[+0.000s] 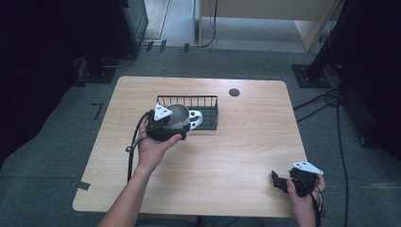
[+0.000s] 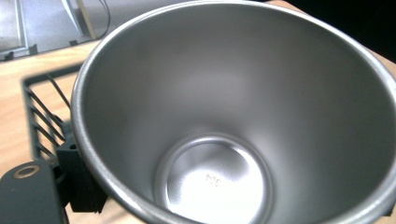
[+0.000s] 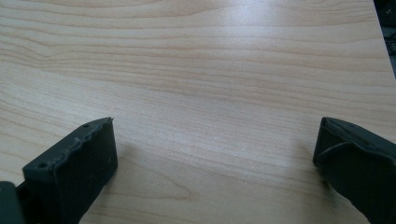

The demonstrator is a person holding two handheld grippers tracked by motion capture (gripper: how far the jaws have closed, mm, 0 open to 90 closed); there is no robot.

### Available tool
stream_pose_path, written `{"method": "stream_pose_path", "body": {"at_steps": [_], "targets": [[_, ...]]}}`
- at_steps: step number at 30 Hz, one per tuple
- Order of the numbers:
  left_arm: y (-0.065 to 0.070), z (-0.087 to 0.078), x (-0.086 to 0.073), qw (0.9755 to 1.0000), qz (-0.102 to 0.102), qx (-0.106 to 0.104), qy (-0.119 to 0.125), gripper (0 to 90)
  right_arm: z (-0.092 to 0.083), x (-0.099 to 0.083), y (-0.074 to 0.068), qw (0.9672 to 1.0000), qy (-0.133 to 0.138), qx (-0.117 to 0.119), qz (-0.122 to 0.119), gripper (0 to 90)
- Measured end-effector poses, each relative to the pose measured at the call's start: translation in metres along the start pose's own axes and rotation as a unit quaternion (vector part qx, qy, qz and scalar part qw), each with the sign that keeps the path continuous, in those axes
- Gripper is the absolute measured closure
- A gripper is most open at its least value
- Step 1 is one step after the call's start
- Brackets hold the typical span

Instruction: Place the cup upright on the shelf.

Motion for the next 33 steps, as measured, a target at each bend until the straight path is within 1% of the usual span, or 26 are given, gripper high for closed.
{"method": "stream_pose_path", "body": {"at_steps": [5,11,15,16,18,23,24,26,31,33], "targets": [[-0.009,0.003,0.017,1.0000,0.002,0.002,0.007,8.3,0.000,0.000,0.000,1.0000,0.000,0.000,0.000,0.0],[-0.015,0.006,0.038,0.9998,0.012,0.008,0.015,8.3,0.000,0.000,0.000,1.0000,0.000,0.000,0.000,0.0],[-0.022,0.011,0.048,0.9997,0.012,0.011,0.015,8.4,0.000,0.000,0.000,1.0000,0.000,0.000,0.000,0.0],[-0.024,0.013,0.050,0.9998,0.010,0.012,0.014,8.3,0.000,0.000,0.000,1.0000,0.000,0.000,0.000,0.0],[-0.027,0.016,0.054,0.9997,0.009,0.013,0.019,8.3,0.000,0.000,0.000,1.0000,0.000,0.000,0.000,0.0],[-0.039,0.029,0.057,0.9994,0.018,0.025,0.014,8.3,0.000,0.000,0.000,1.0000,0.000,0.000,0.000,0.0],[-0.041,0.032,0.058,0.9994,0.018,0.024,0.017,8.3,0.000,0.000,0.000,1.0000,0.000,0.000,0.000,0.0],[-0.045,0.037,0.059,0.9995,0.011,0.025,0.019,8.3,0.000,0.000,0.000,1.0000,0.000,0.000,0.000,0.0],[-0.053,0.051,0.052,0.9994,0.009,0.033,0.010,8.3,0.000,0.000,0.000,1.0000,0.000,0.000,0.000,0.0],[-0.055,0.056,0.050,0.9992,0.015,0.036,0.011,8.3,0.000,0.000,0.000,1.0000,0.000,0.000,0.000,0.0]]}}
Point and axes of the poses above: each handheld gripper's, and its own axes: z roughly forward along the jaws, x roughly out of its top, y roughly to its right, the point moved 10 cm from there along z, roughly forward along the jaws
